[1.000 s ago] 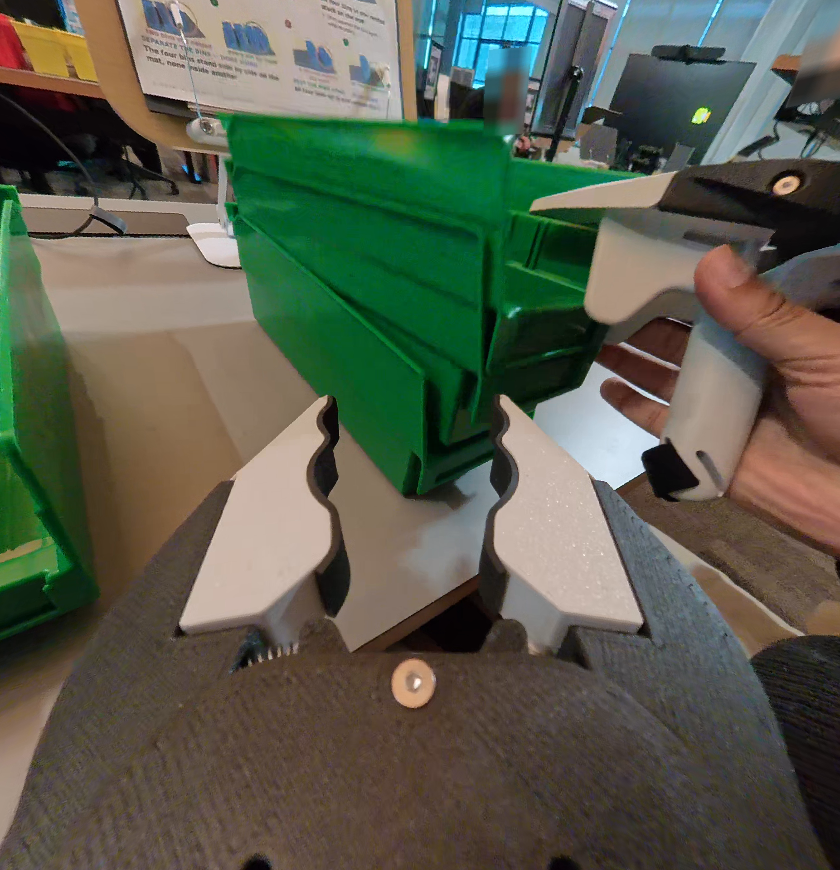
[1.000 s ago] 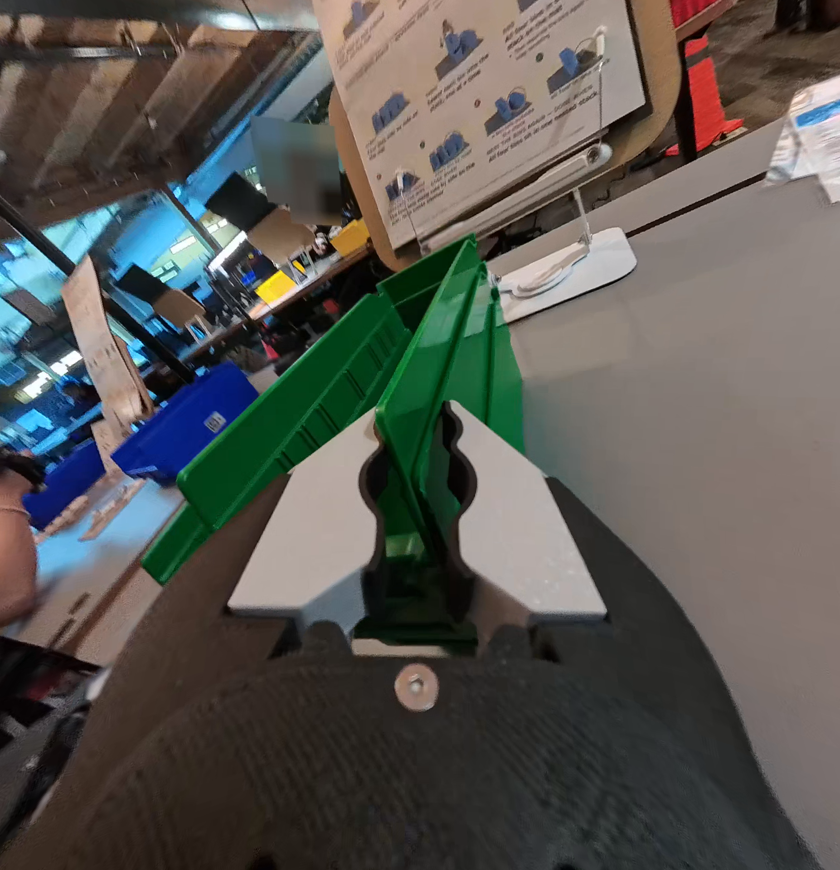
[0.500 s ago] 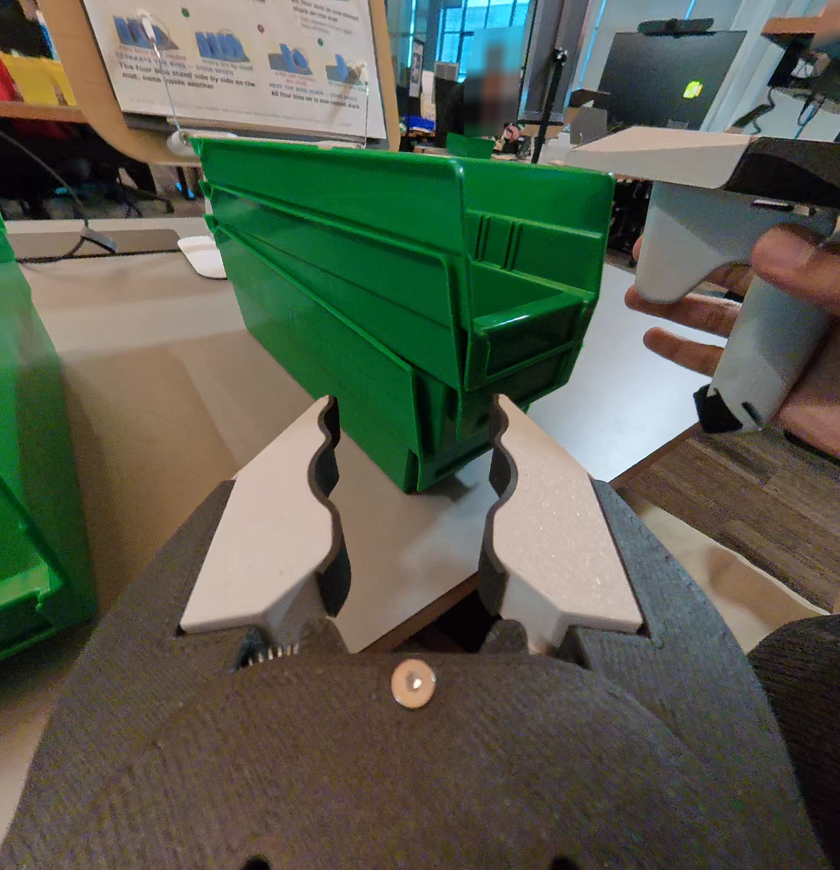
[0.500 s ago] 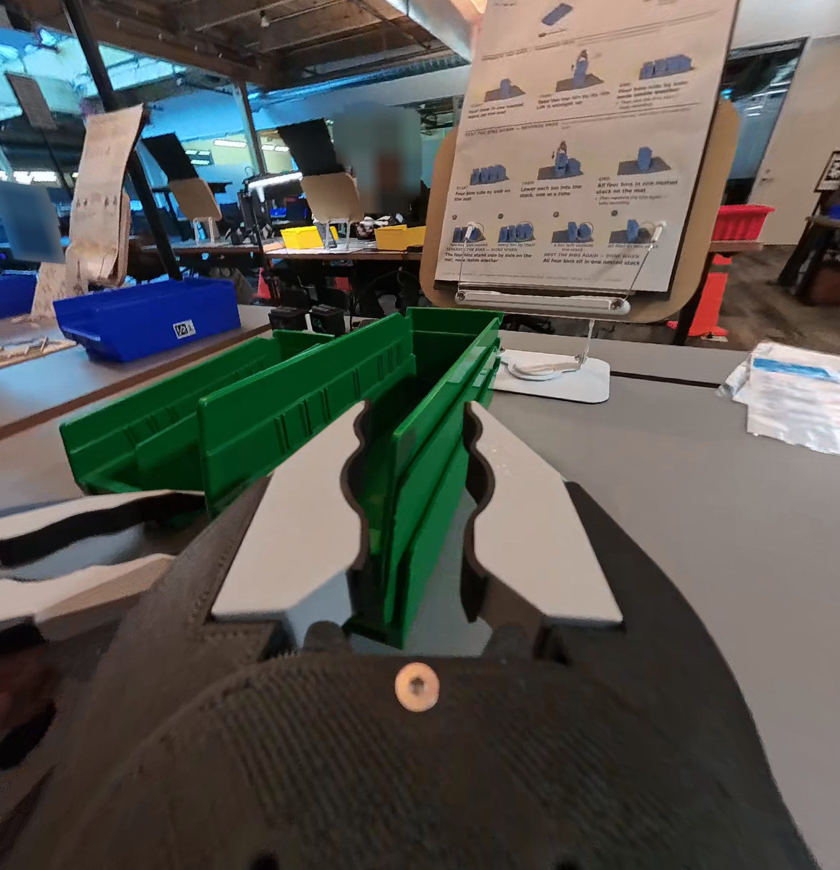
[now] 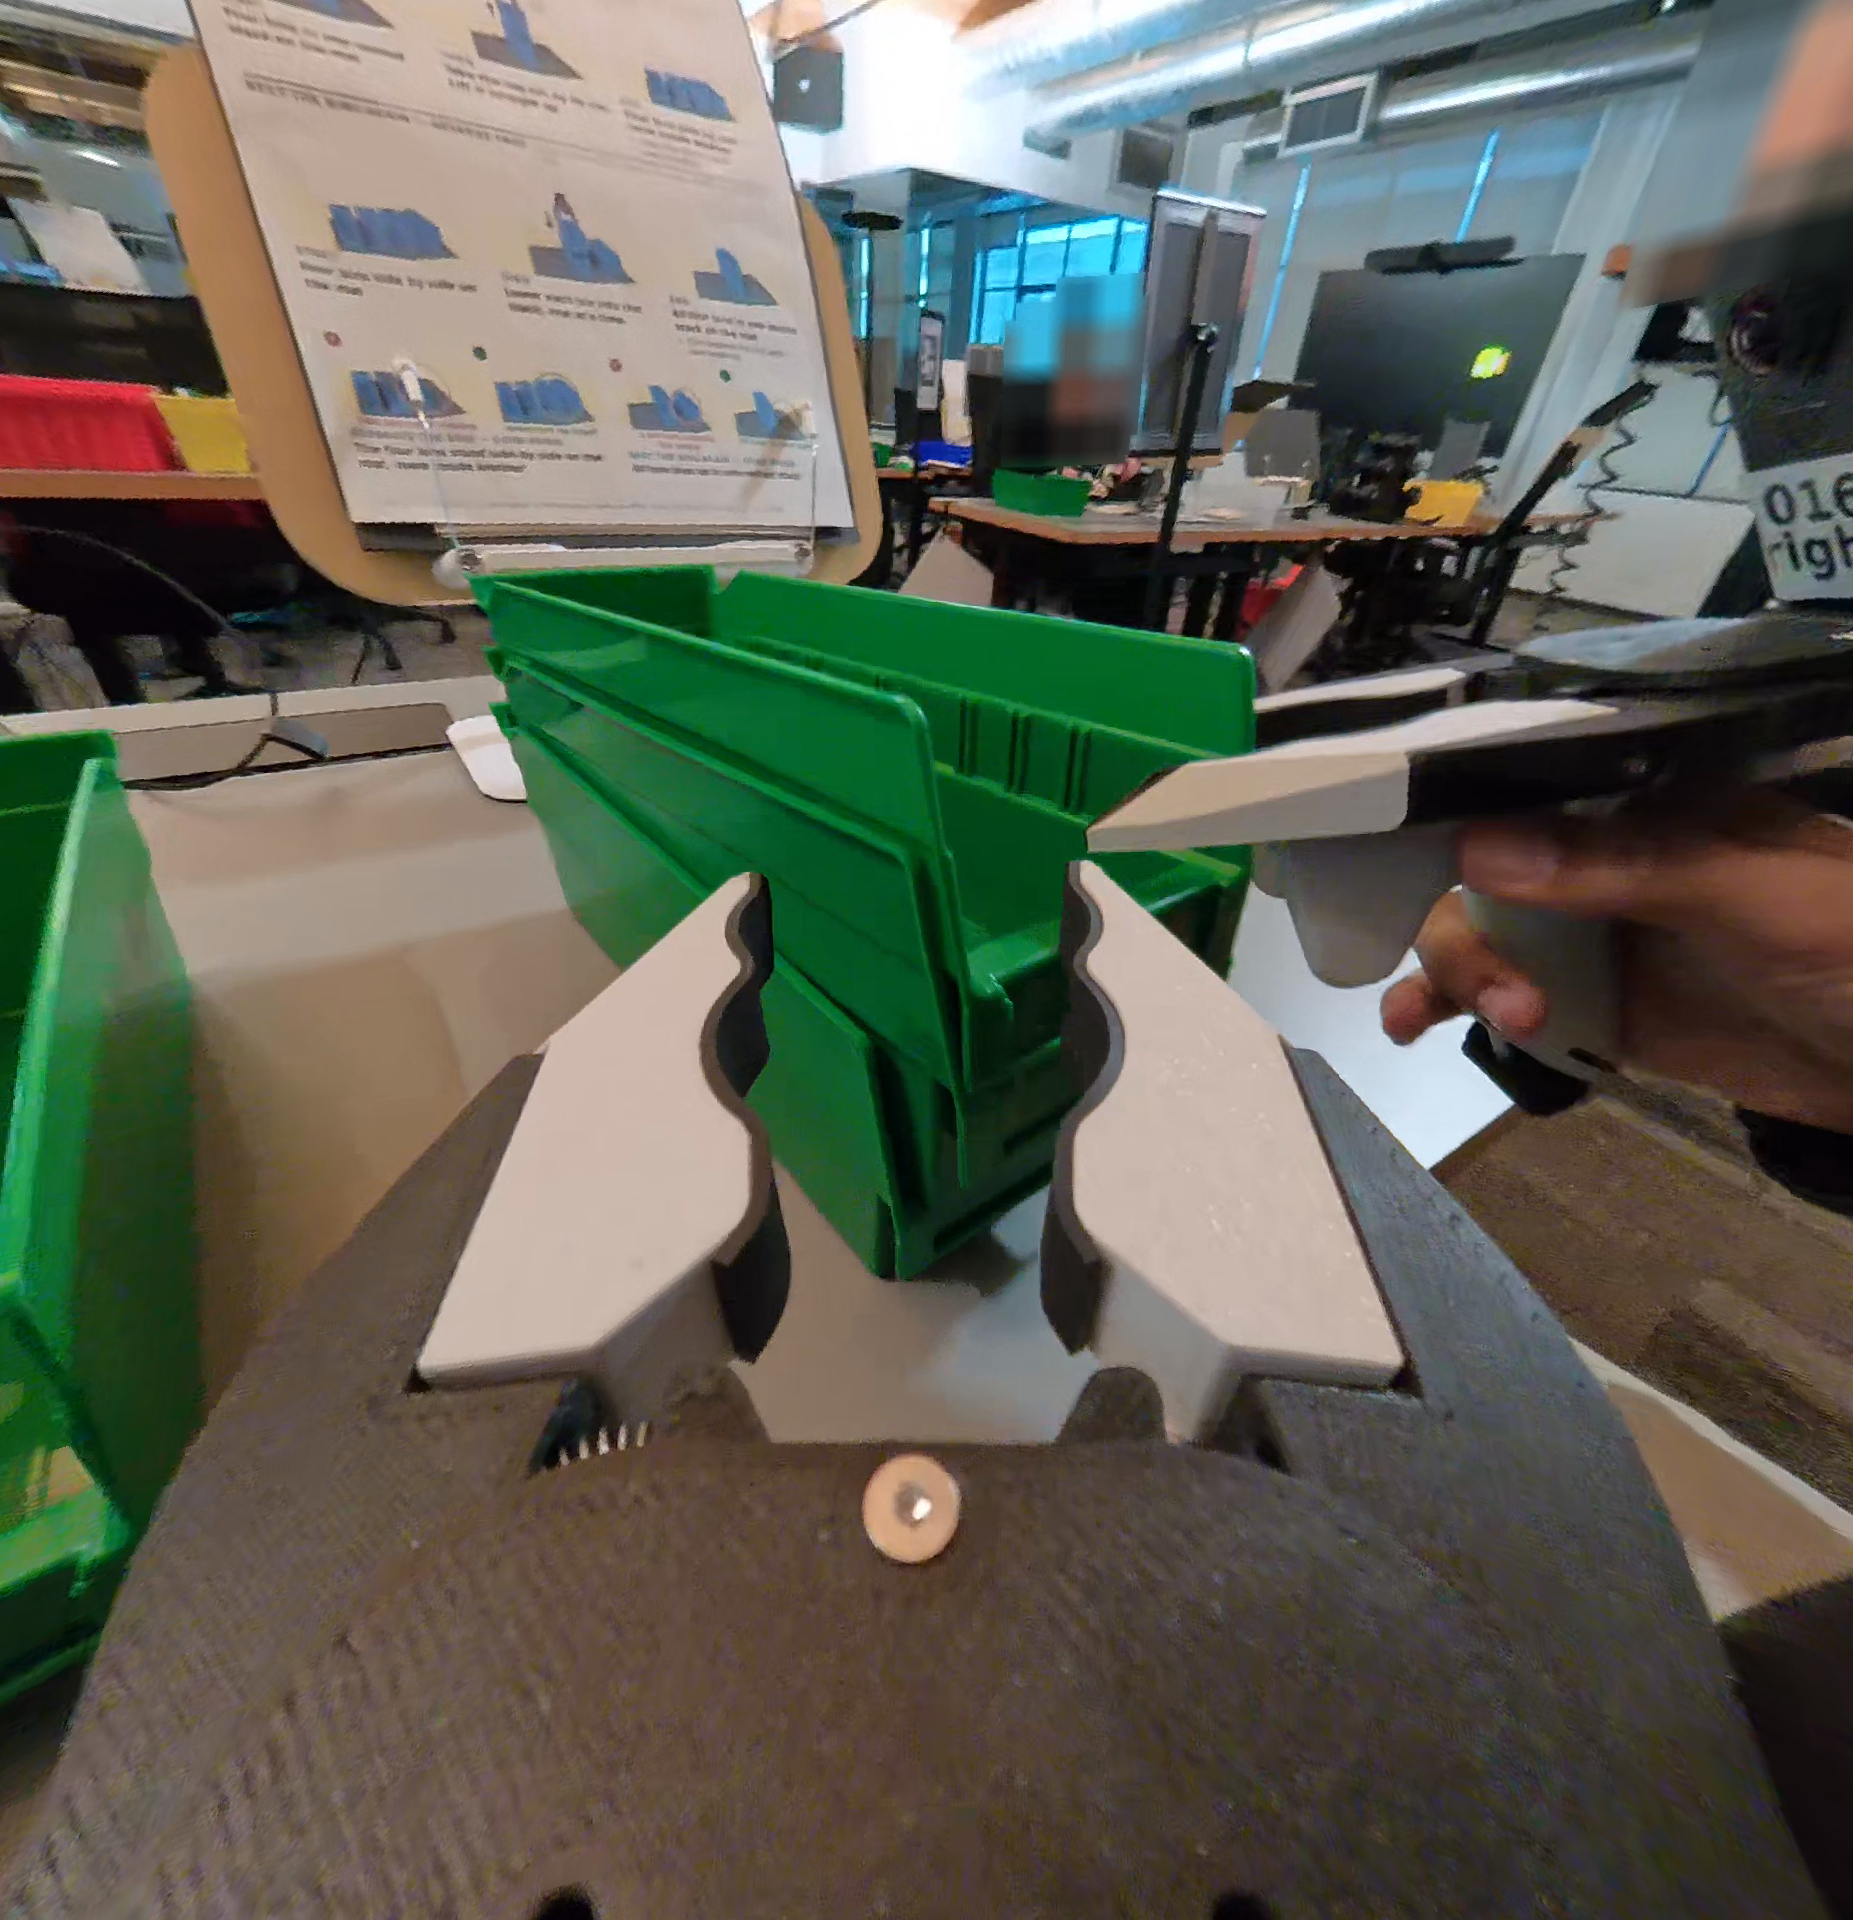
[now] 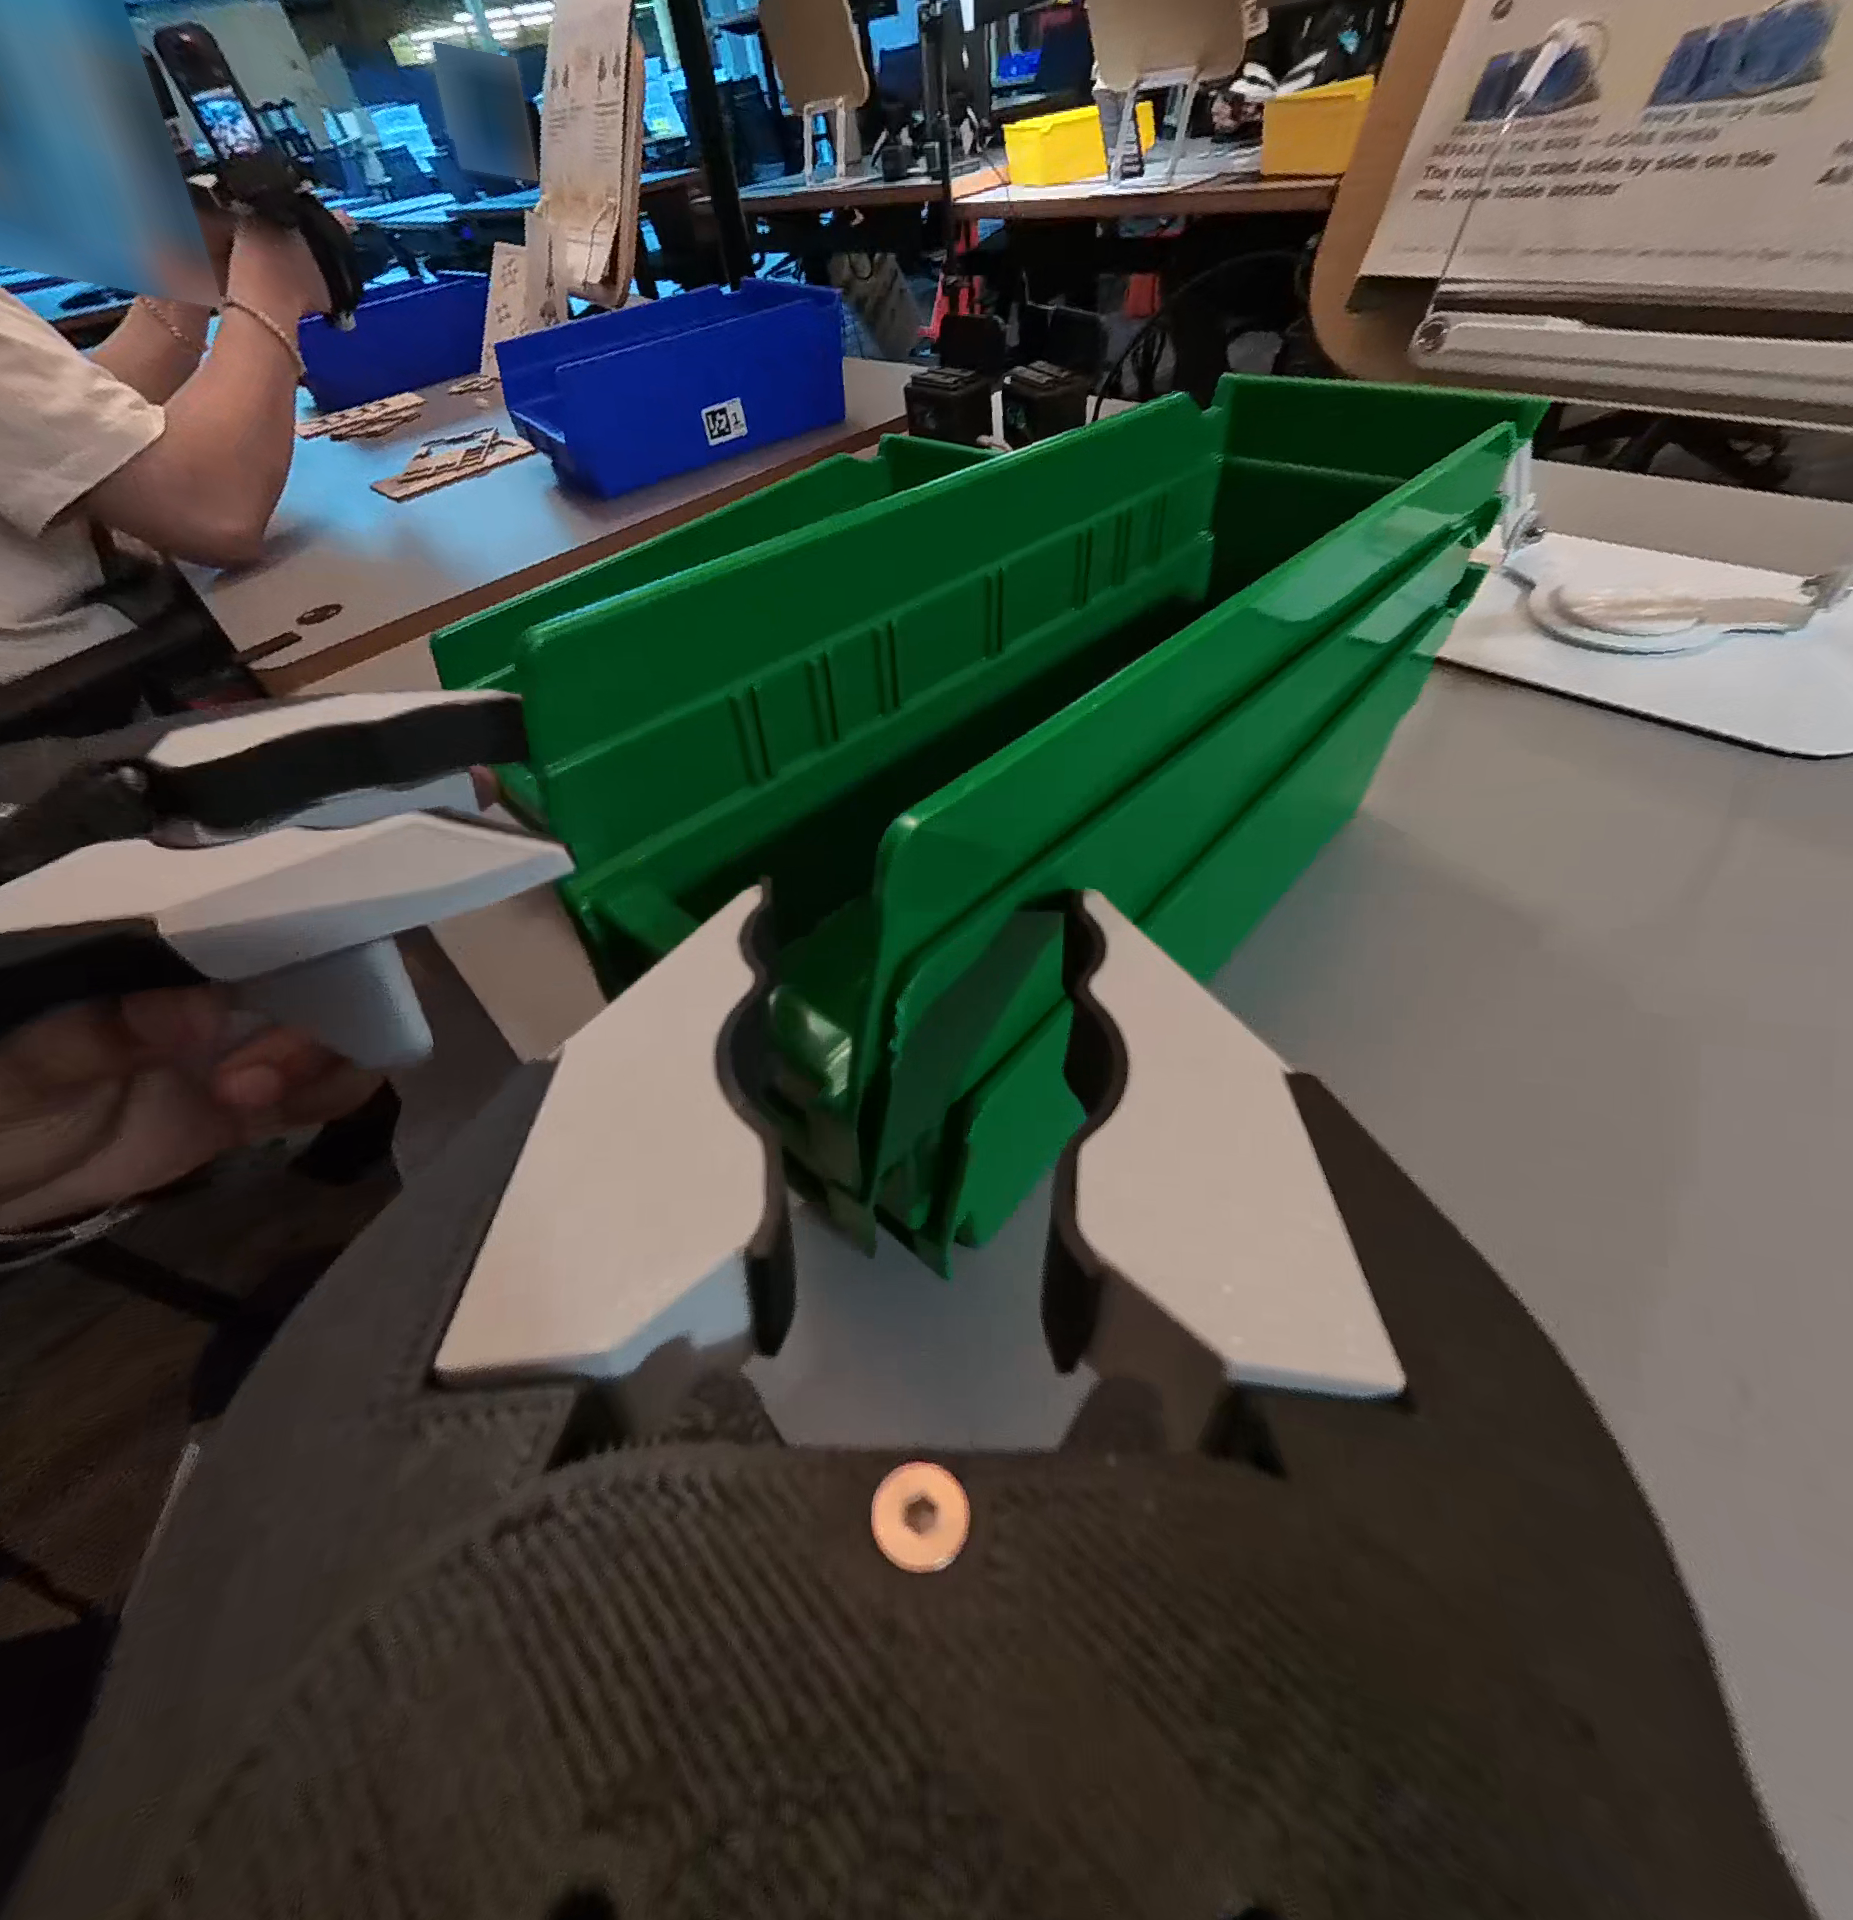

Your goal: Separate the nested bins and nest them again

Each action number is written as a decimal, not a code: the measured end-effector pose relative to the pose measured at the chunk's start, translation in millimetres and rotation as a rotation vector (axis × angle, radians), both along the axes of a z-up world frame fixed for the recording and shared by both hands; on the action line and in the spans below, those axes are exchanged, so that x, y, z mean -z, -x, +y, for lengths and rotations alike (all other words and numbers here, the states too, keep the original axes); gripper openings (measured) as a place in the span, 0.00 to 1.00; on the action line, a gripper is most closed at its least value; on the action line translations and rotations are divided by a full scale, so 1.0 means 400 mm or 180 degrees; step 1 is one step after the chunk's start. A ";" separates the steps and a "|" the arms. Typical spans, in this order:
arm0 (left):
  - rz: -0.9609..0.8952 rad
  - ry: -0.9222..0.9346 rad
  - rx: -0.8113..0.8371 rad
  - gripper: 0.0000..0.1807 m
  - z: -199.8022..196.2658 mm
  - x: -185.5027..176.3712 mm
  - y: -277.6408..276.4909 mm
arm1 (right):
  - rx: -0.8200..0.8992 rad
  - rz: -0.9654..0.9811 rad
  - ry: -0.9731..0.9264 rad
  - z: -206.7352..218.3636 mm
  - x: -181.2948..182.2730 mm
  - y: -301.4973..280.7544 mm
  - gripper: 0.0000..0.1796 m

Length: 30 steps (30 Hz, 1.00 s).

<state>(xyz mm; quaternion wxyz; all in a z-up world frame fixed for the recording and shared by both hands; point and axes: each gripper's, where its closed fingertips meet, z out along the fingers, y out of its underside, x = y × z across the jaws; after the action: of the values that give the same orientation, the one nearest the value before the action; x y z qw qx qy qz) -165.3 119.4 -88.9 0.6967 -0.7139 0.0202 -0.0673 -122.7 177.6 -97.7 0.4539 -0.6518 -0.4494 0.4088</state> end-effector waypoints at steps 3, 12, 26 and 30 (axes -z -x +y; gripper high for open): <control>0.0054 0.0081 -0.0084 0.22 0.021 -0.011 0.018 | 0.0079 -0.0045 -0.0013 0.017 0.002 0.002 0.21; 0.0517 0.0114 -0.0148 0.11 0.049 -0.019 -0.002 | 0.0359 -0.0017 -0.0548 0.040 -0.031 -0.007 0.12; 0.0796 -0.0412 -0.0249 0.11 0.010 -0.103 -0.001 | 0.0155 0.0640 -0.0552 0.001 -0.123 -0.009 0.12; 0.0908 -0.0661 -0.0281 0.11 -0.005 -0.124 -0.007 | 0.0093 0.0801 -0.0797 -0.014 -0.143 -0.014 0.12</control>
<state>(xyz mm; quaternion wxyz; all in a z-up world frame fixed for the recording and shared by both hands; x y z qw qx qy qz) -162.4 117.4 -39.2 0.7590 -0.6406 0.0943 0.0678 -117.3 172.1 -40.5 0.5902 -0.5403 -0.4269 0.4213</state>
